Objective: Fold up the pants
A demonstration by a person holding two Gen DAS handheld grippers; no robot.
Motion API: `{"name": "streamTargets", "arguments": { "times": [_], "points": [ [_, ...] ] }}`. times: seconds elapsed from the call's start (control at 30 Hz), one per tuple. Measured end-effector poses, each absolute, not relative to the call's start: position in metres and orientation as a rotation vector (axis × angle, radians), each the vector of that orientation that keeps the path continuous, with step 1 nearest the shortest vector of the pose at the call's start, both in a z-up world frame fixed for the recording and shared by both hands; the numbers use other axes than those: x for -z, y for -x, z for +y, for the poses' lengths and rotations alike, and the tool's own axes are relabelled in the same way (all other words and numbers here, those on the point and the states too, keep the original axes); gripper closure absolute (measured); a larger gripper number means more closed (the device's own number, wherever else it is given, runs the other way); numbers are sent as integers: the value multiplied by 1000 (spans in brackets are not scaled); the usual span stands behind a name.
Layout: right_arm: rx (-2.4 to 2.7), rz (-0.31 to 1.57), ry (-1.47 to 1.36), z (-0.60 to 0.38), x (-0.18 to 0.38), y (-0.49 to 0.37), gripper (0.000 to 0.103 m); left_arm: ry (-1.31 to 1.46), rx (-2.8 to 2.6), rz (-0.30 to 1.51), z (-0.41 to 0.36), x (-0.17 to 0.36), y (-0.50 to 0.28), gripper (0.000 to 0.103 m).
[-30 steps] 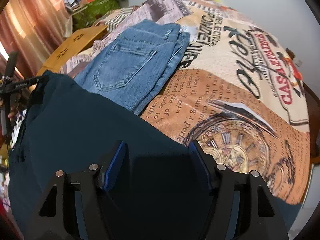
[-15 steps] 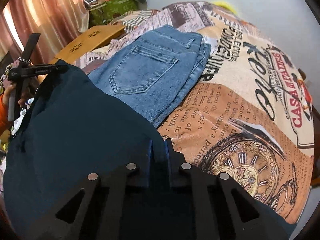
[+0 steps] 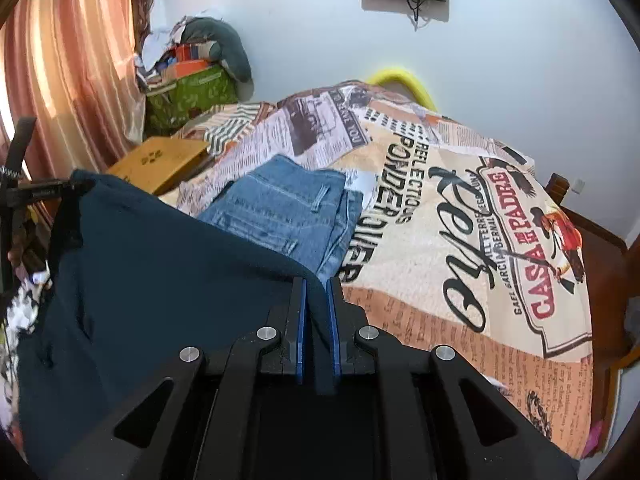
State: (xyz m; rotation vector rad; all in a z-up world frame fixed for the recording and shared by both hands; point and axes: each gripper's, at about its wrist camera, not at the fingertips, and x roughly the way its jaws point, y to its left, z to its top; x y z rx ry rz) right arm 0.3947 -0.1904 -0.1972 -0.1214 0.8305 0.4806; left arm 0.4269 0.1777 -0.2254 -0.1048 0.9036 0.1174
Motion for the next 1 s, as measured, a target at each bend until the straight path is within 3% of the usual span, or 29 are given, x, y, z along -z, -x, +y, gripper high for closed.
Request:
{"name": "streamTargets", "arguments": {
  "times": [0.63, 1.0],
  "points": [
    [-556, 811, -19, -212, 136, -280, 94, 128, 23, 843, 164, 164, -308, 87],
    [-554, 834, -48, -213, 137, -210, 94, 96, 57, 860, 171, 171, -239, 87]
  ]
}}
